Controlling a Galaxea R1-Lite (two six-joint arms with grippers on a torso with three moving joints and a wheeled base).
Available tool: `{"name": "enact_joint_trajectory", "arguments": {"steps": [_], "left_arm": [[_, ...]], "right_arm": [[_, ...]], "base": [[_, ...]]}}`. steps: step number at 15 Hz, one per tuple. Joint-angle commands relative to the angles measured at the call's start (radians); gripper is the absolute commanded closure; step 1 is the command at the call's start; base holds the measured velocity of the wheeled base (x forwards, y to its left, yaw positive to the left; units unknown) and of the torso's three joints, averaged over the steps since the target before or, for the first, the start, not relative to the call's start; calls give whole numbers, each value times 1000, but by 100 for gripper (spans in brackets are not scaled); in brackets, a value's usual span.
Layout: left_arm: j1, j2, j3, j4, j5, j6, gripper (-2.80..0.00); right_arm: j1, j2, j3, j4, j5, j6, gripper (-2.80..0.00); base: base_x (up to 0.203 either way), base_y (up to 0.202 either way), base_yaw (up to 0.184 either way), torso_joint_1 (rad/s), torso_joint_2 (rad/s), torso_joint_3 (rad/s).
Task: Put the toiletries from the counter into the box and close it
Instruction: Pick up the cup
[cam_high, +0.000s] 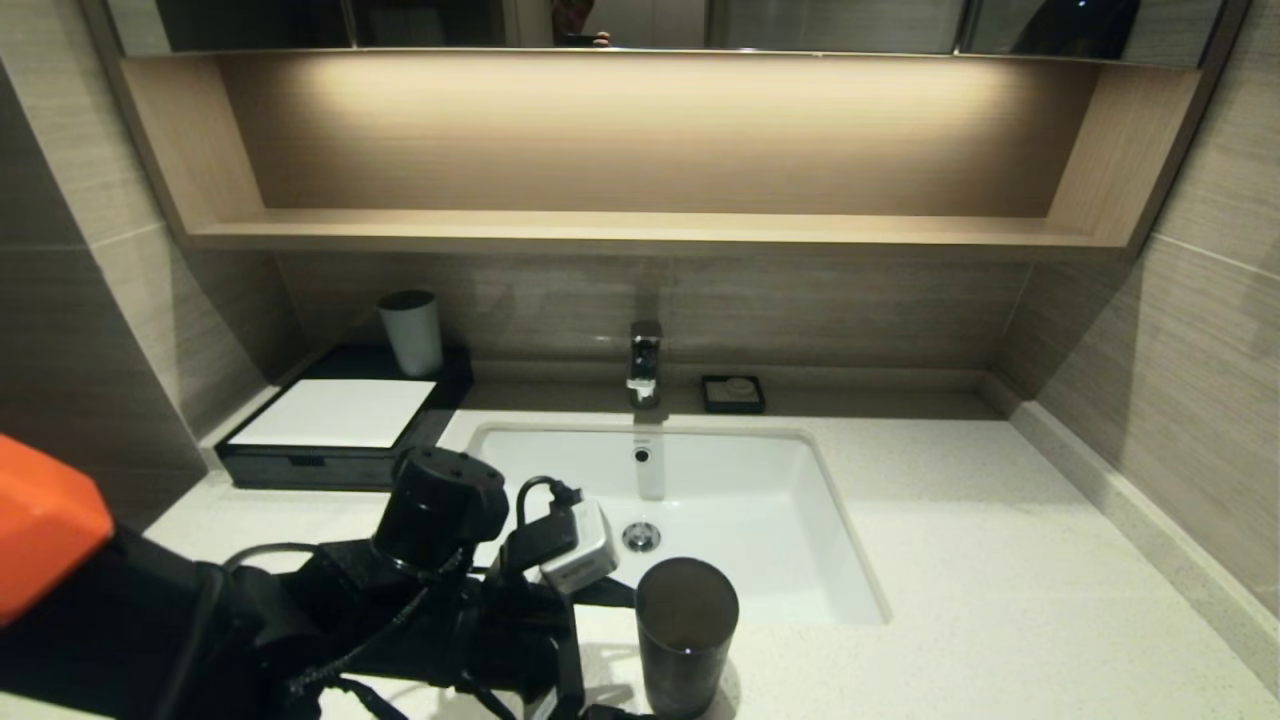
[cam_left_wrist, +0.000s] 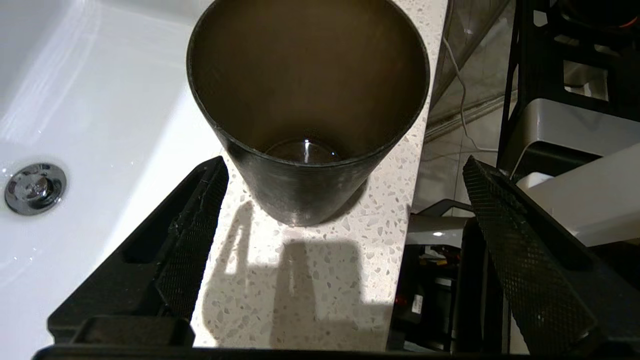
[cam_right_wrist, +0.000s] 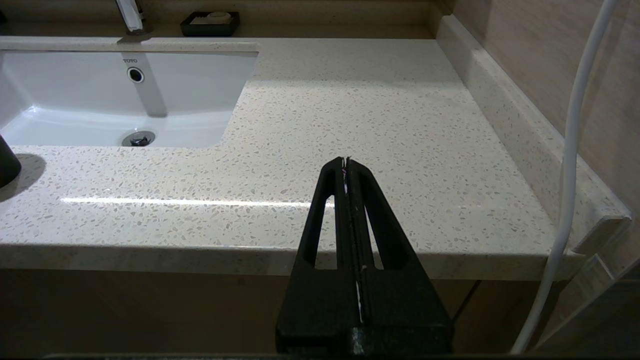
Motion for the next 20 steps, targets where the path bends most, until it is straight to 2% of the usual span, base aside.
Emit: {"name": "enact_joint_trajectory", "arguments": {"steps": [1, 5, 12, 20], "left_arm": [[0, 10, 21, -60, -12, 1, -280], [-3, 21, 90, -150, -5, -4, -280], [-18, 64, 114, -293, 0, -43, -280], [-26, 80, 121, -319, 8, -58, -280]], "right_arm": [[0, 0, 0, -1, 0, 0, 0], [0, 0, 2, -1, 0, 0, 0], [0, 0, 2, -1, 0, 0, 0], [0, 0, 0, -1, 0, 0, 0]], "base": [[0, 0, 0, 0, 0, 0], [0, 0, 0, 0, 0, 0], [0, 0, 0, 0, 0, 0], [0, 0, 0, 0, 0, 0]]}}
